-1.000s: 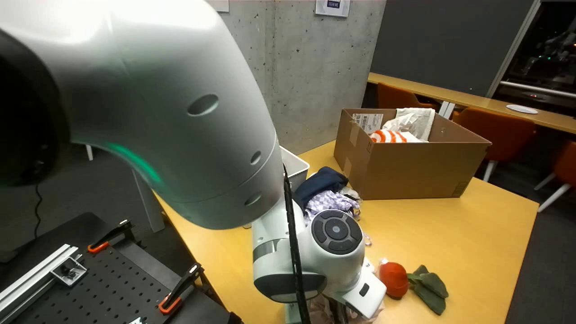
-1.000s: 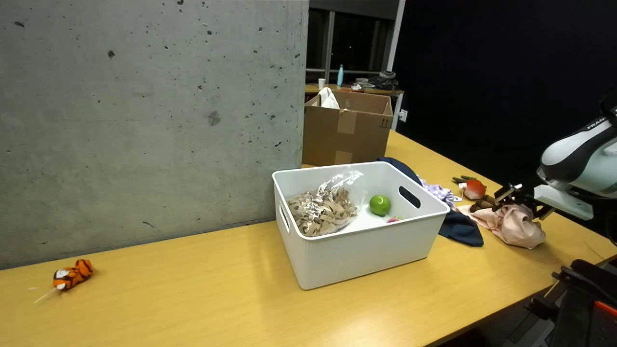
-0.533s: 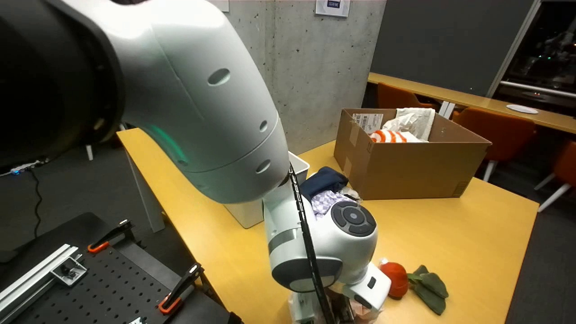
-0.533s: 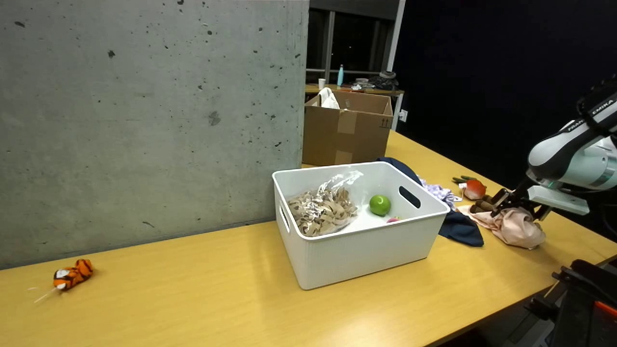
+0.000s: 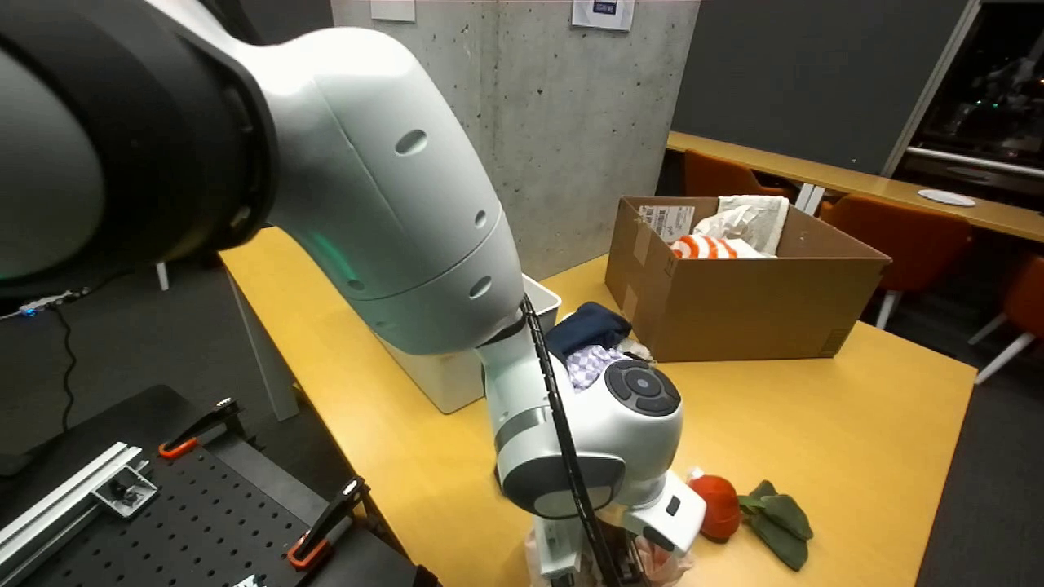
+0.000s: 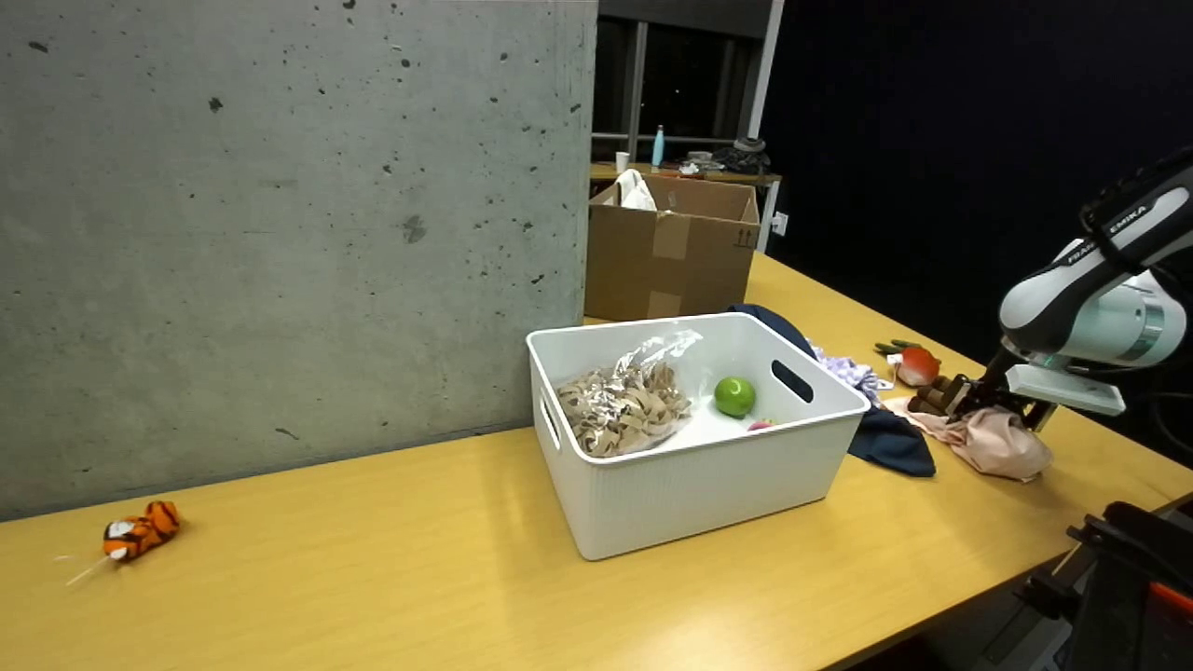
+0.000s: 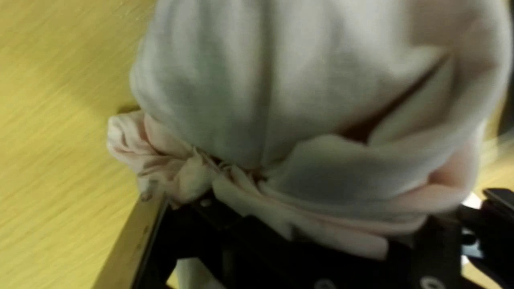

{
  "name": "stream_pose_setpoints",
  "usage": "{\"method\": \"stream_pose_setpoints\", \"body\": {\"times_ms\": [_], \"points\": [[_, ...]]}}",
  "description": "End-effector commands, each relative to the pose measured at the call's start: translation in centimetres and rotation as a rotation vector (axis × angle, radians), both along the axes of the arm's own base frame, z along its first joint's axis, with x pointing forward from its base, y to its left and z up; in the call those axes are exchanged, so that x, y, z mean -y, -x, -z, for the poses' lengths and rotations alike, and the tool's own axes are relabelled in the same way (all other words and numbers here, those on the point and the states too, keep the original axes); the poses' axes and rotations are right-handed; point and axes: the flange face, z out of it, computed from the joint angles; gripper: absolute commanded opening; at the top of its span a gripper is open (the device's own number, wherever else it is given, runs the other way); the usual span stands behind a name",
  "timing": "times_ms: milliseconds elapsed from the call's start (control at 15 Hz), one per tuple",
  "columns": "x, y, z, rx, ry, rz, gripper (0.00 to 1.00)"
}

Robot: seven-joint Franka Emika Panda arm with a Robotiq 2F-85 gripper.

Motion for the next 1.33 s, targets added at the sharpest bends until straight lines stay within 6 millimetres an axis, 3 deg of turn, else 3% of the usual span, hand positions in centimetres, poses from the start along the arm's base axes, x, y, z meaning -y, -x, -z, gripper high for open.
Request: {"method": "stream_pose_setpoints", "body": {"times_ms": [0, 467, 733, 933, 1267], "points": [[0.3, -0.4, 1.3, -0.025, -0.003, 0.007, 0.51], [0.2, -0.3, 0.5, -0.022, 0.003, 0.009, 0.1], [0.5, 0.1, -1.2, -0.015, 0.01, 0.014, 0.09], [1.0, 1.3, -3.7, -0.007, 0.034, 0.026, 0.09], [1.5, 4.5, -10.2, 0.019, 0.083, 0.054, 0.08]]}}
